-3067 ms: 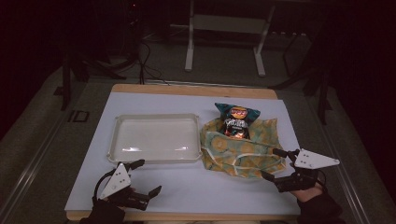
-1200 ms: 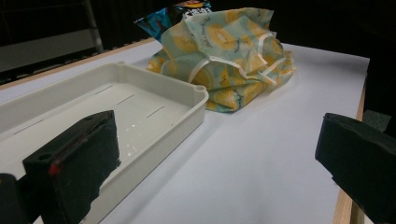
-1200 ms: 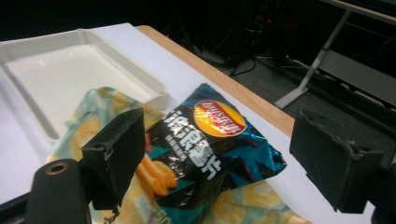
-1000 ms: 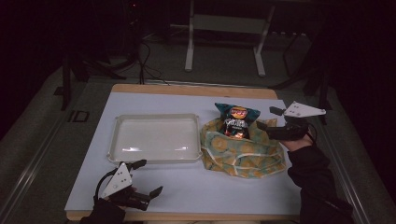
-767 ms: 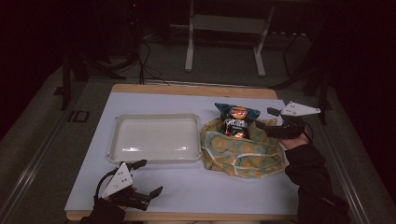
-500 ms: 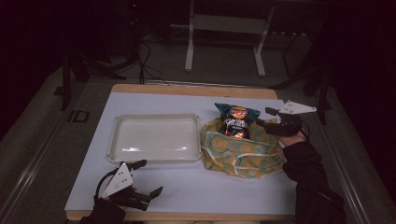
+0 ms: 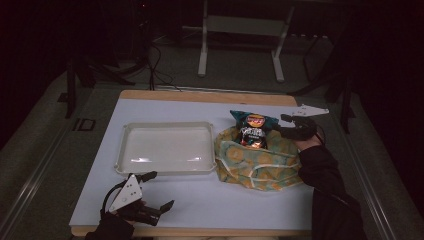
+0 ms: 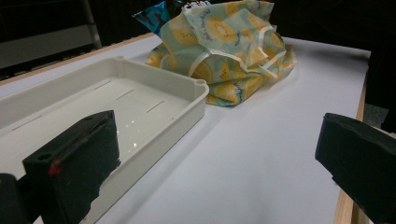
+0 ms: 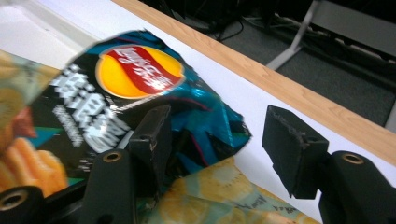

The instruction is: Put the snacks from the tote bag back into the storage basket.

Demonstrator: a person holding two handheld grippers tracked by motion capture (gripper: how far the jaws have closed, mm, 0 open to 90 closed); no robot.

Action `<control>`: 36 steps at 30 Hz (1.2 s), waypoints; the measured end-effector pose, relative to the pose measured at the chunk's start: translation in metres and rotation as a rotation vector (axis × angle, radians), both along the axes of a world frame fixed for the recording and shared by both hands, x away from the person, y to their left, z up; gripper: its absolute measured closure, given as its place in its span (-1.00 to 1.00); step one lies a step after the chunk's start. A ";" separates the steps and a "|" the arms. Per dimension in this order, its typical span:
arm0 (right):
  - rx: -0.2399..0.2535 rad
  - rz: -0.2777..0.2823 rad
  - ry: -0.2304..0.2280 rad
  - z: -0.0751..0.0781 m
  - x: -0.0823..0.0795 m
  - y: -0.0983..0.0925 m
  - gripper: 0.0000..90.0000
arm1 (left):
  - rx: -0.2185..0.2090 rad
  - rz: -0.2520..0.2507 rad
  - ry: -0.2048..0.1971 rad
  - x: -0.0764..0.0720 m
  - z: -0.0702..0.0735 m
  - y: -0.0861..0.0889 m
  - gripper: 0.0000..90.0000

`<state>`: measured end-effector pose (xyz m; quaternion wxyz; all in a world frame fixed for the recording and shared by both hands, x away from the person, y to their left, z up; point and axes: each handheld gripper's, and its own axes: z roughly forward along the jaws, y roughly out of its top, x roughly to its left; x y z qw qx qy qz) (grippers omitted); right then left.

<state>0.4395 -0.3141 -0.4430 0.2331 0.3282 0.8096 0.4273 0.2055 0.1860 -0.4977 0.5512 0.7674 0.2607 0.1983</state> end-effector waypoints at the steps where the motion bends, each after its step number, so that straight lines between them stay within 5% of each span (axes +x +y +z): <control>1: 0.002 -0.003 0.007 -0.001 0.002 -0.001 -0.07 | 0.000 0.000 0.000 0.000 0.000 0.000 -1.00; 15: -0.003 0.016 0.094 -0.017 0.026 0.004 -0.01 | 0.002 -0.005 0.003 0.000 -0.001 0.000 -1.00; 23: -0.050 0.035 0.124 -0.027 0.031 0.011 0.27 | 0.003 -0.007 0.003 0.000 -0.001 0.000 -1.00; 29: -0.067 0.070 0.155 -0.027 0.033 0.014 0.98 | 0.014 -0.010 0.005 0.001 -0.001 -0.001 -1.00; 36: -0.051 0.080 0.155 -0.018 0.026 0.017 1.00 | 0.011 -0.007 0.003 0.001 -0.001 0.000 -1.00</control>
